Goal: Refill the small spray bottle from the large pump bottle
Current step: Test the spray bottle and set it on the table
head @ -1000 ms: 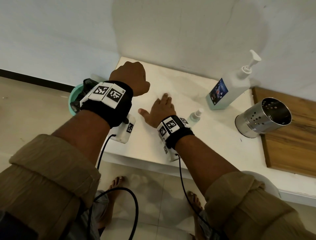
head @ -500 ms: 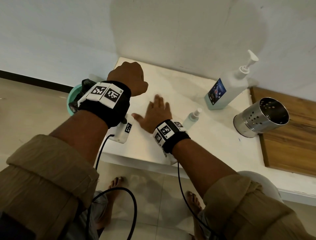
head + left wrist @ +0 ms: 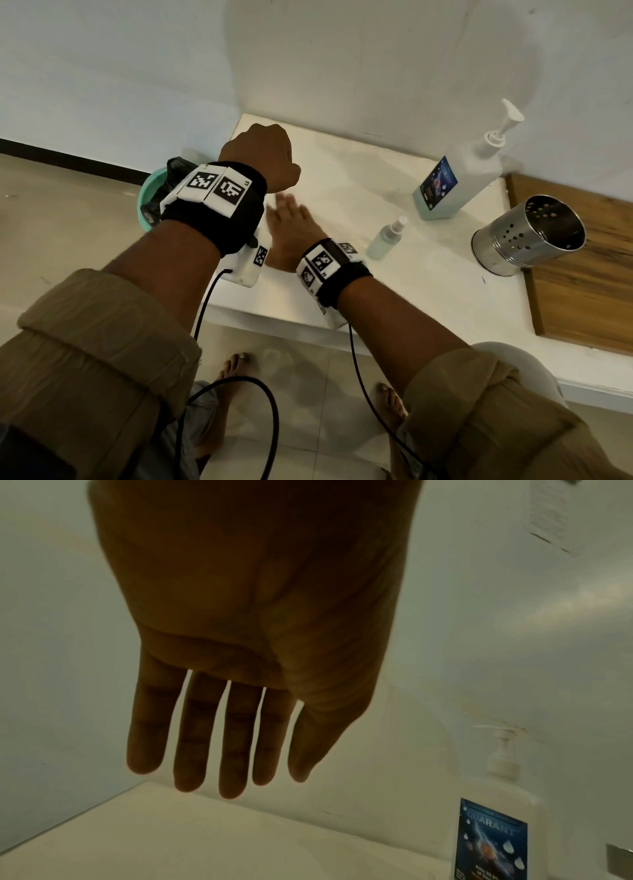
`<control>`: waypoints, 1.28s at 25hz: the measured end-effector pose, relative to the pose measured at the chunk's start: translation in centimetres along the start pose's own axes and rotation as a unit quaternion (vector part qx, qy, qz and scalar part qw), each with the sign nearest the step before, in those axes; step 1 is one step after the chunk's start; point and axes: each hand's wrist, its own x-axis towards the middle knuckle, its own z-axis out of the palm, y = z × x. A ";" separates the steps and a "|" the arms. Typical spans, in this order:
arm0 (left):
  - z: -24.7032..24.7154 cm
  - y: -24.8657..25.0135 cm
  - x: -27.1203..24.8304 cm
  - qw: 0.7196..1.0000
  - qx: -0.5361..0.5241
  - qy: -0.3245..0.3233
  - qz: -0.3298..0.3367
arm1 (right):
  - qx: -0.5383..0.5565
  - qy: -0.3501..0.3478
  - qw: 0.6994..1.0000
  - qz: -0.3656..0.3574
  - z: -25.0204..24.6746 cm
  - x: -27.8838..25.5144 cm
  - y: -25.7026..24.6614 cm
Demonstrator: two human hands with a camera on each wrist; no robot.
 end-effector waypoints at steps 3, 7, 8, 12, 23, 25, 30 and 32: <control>0.0 0.1 -0.1 1.000 -0.004 0.000 0.000 | -0.054 -0.003 0.998 -0.011 0.2 0.6 -0.1; 0.0 -0.1 -0.2 1.000 -0.001 0.000 0.002 | 0.019 0.020 0.989 0.146 -0.9 1.8 2.8; -0.1 -0.1 -0.2 1.000 0.000 0.000 0.001 | 0.035 0.024 0.982 0.184 -1.2 1.9 3.8; 0.0 -0.4 -0.1 1.000 0.002 0.000 -0.002 | 0.057 0.037 0.968 0.241 -1.4 2.0 6.3; -0.3 0.2 0.0 1.000 -0.003 0.003 0.002 | -0.060 0.010 0.996 0.063 1.0 -1.7 2.2; -0.4 0.6 -0.2 1.000 -0.006 0.003 0.004 | -0.048 0.008 0.990 0.134 1.0 -2.6 3.8; -0.6 0.9 -0.5 1.000 -0.013 0.003 0.005 | -0.020 0.001 0.993 0.119 1.1 -4.0 3.5; -0.7 0.9 -0.5 1.000 -0.012 0.003 0.006 | -0.022 -0.001 0.997 0.075 1.4 -4.0 1.6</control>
